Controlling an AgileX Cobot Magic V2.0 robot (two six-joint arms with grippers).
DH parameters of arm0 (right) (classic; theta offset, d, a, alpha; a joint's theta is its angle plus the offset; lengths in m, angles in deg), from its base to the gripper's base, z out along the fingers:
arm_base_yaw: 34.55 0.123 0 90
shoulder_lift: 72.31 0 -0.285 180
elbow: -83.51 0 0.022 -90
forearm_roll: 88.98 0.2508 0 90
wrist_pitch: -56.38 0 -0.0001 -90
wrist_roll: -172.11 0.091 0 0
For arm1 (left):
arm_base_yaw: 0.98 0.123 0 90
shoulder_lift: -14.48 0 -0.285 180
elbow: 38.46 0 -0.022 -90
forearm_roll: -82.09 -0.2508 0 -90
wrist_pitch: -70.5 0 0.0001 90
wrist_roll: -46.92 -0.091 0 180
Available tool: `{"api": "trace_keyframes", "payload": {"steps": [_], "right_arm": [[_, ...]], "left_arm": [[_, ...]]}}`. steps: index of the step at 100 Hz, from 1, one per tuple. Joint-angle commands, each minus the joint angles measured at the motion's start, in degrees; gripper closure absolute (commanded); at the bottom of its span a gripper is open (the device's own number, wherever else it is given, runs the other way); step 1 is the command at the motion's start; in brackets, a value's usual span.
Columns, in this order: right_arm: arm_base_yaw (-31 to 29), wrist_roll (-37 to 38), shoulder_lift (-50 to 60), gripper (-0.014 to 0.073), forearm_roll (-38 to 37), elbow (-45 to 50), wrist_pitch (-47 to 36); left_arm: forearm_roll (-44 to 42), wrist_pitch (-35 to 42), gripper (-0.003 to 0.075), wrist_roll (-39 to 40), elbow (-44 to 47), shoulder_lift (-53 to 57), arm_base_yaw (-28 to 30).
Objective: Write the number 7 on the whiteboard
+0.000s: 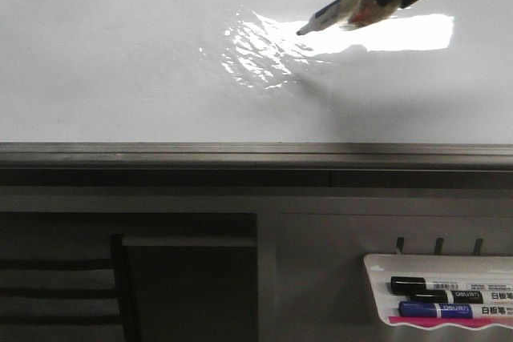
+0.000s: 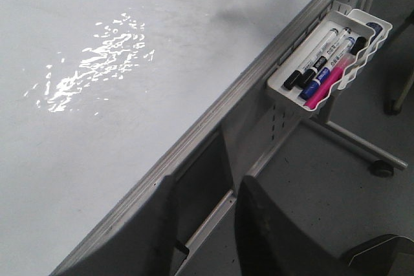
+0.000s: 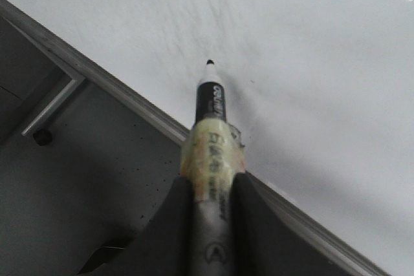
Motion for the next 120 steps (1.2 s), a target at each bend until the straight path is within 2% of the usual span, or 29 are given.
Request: {"api": "trace_keyframes", "payload": {"steps": [1, 45, 57, 67, 76, 102, 120], "right_arm": [[0.0, 0.0, -0.8, 0.0639, 1.2, -2.9, -4.3], [-1.0, 0.2, -4.6, 0.0639, -2.1, -3.8, -7.0], [-3.7, 2.8, -3.5, 0.0639, -5.1, -3.8, -4.9], [-6.9, 2.8, -2.1, 0.0639, -7.2, -3.8, -0.7], [-8.6, 2.8, -1.6, 0.0639, -7.2, -3.8, -0.2], [-8.4, 2.8, -1.8, 0.0639, -5.9, -3.7, 0.8], [-2.2, 2.6, -2.5, 0.0639, -3.7, 0.9, 0.1]], "left_arm": [[1.8, 4.5, 0.0568, 0.7, -1.5, 0.8, 0.1], [1.8, 4.5, 0.0681, 0.7, -1.5, 0.8, 0.1], [1.8, 4.5, 0.0714, 0.7, -1.5, 0.8, 0.1], [1.8, 4.5, 0.0738, 0.7, -1.5, 0.8, 0.1], [1.8, 4.9, 0.0741, 0.7, -1.5, 0.8, 0.1], [1.7, 7.4, 0.0741, 0.6, -1.5, 0.8, 0.1], [1.8, 7.1, 0.0741, 0.6, -1.5, 0.8, 0.1]]}}
